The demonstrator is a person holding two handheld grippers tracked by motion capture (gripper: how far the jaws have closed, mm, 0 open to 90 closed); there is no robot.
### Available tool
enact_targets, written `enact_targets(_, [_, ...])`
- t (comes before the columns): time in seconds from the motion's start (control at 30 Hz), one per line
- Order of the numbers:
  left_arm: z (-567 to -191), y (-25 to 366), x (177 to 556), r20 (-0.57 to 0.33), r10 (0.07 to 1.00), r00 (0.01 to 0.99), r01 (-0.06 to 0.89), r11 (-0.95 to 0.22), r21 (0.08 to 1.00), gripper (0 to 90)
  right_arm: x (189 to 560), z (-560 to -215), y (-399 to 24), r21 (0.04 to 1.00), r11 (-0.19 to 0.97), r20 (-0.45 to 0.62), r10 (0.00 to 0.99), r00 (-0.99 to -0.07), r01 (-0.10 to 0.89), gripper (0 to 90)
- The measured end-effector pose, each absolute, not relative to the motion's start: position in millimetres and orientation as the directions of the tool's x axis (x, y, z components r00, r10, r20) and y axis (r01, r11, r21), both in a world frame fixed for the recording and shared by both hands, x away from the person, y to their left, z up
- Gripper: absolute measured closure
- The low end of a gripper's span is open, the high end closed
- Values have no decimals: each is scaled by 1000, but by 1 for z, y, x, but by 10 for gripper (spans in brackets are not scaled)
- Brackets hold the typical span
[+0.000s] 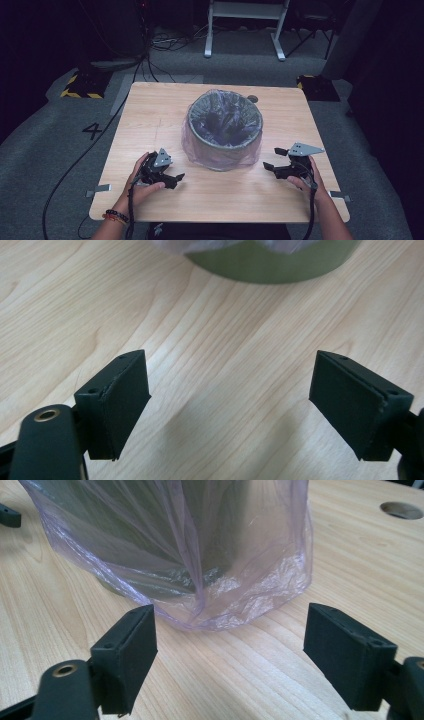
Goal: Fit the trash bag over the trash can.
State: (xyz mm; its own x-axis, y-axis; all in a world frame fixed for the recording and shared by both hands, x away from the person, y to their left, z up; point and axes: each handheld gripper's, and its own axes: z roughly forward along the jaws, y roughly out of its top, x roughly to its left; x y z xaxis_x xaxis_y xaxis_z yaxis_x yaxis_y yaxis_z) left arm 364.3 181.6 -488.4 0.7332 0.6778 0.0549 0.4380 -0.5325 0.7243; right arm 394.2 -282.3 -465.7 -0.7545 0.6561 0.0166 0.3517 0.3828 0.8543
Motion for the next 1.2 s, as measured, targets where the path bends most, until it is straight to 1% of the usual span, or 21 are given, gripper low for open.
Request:
enact_targets(0.17, [-493, 180, 359, 51, 667, 743, 439, -543, 715, 159, 391, -462, -281, 860, 386, -9, 665, -747, 333, 213])
enact_targets(0.3, [-499, 174, 359, 51, 656, 753, 448, -568, 690, 160, 388, -457, -277, 868, 391, -36, 665, -746, 306, 213])
enact_targets(0.43, [-502, 175, 360, 19, 665, 746, 463, -539, 704, 156, 386, -450, -273, 882, 374, -31, 652, -757, 286, 215])
enact_targets(0.5, [-503, 177, 359, -4, 685, 728, 484, -511, 711, 153, 385, -446, -272, 888, 361, -25, 655, -755, 283, 215])
enact_targets(0.87, [-504, 177, 359, -10, 684, 729, 487, -509, 710, 140, 387, -424, -272, 912, 335, -56, 672, -738, 236, 215])
enact_targets(1.2, [-504, 176, 361, -9, 678, 735, 484, -516, 707, 118, 385, -392, -273, 931, 316, -91, 683, -725, 181, 212])
